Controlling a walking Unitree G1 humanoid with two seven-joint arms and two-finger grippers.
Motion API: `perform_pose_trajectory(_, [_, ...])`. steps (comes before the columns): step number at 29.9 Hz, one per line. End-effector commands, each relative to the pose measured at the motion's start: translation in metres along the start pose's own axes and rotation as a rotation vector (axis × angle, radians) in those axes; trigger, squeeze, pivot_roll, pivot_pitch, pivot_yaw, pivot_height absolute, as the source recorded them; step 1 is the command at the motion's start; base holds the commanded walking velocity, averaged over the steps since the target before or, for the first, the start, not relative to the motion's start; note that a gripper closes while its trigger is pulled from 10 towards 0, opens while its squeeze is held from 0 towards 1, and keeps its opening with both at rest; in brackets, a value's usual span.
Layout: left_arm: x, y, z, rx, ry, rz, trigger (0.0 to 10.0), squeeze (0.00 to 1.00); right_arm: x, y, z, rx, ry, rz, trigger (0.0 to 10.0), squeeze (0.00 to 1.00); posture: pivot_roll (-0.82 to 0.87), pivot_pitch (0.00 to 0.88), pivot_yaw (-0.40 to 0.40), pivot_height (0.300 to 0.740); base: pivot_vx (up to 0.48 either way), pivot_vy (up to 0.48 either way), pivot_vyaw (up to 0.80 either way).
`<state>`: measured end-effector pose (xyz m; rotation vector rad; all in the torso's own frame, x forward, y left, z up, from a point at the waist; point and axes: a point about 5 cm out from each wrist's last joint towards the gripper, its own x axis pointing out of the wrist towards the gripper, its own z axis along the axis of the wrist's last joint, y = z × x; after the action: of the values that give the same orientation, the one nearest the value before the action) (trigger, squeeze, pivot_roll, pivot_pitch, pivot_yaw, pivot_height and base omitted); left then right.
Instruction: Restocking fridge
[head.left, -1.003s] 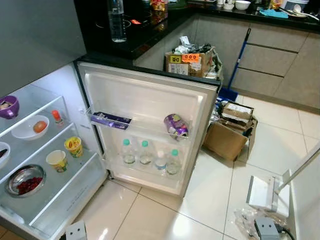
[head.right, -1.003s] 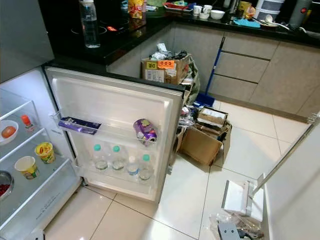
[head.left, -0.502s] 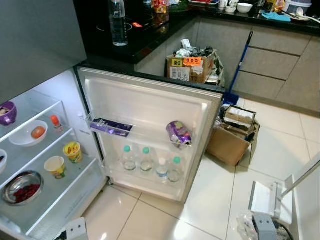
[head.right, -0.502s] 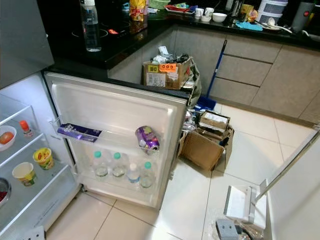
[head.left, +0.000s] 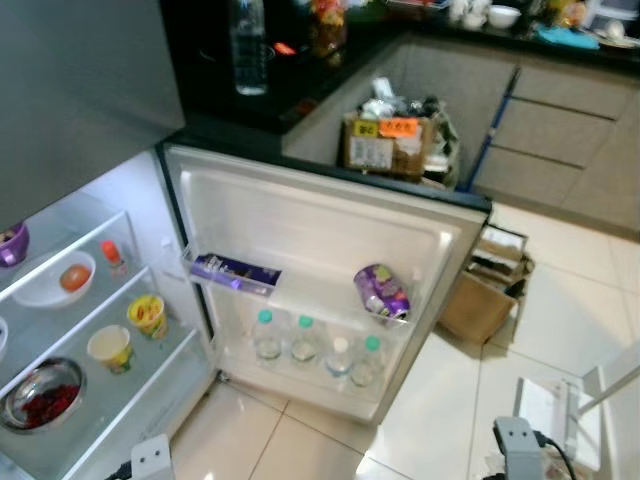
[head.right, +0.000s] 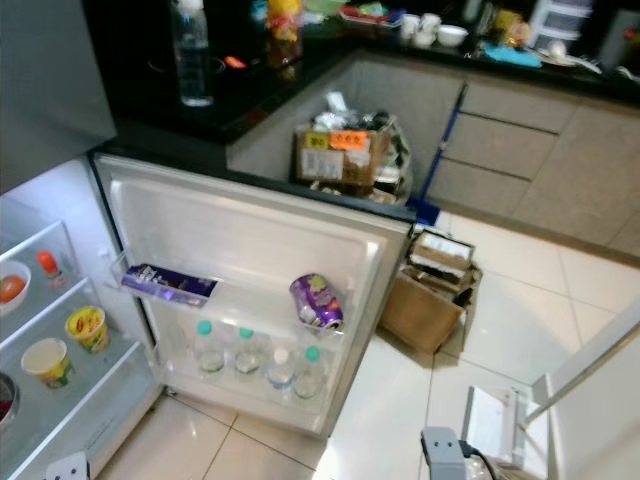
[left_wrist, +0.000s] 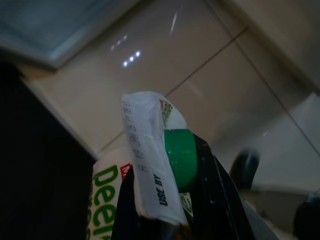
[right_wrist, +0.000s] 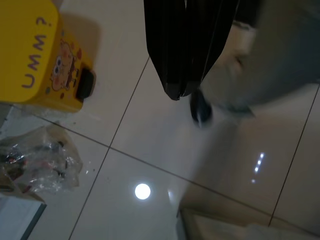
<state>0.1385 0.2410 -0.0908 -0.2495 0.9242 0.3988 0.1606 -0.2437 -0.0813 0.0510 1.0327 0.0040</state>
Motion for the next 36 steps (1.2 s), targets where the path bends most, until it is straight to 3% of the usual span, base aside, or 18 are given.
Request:
perform_pose_trajectory(1, [0.0,-0.003,-0.002,0.007,0.007,-0.01,10.0,0.0,0.0,-0.001,0.001,0.003,0.002,0.0,10.0,0.0,-0.07,0.0,-0.05,0.74,0.27,0.0,0.0])
perform_pose_trajectory(9, [0.0,-0.004,-0.002,0.02,0.007,-0.016,10.0,0.0,0.0,-0.002,0.001,0.004,-0.001,0.003,10.0,0.0,-0.07,0.0,-0.051,0.74,0.269,0.0,0.0])
perform_pose_trajectory(19, [0.001,-0.008,-0.001,0.052,0.005,-0.04,10.0,0.0,0.0,-0.001,0.003,-0.004,-0.01,0.017,10.0,0.0,-0.07,0.0,-0.049,0.74,0.0,0.0,0.0])
perform_pose_trajectory(29, [0.002,-0.012,0.002,0.091,0.004,-0.066,10.0,0.0,0.003,0.008,0.032,-0.049,-0.11,0.113,10.0,0.0,-0.07,0.0,-0.045,0.74,0.0,-0.372,0.0])
perform_pose_trajectory(36, [0.004,-0.012,0.027,0.095,-0.108,-0.047,10.0,0.0,0.004,0.026,0.062,-0.141,-0.188,0.271,10.0,0.0,-0.07,0.0,-0.042,0.74,0.0,0.0,0.0])
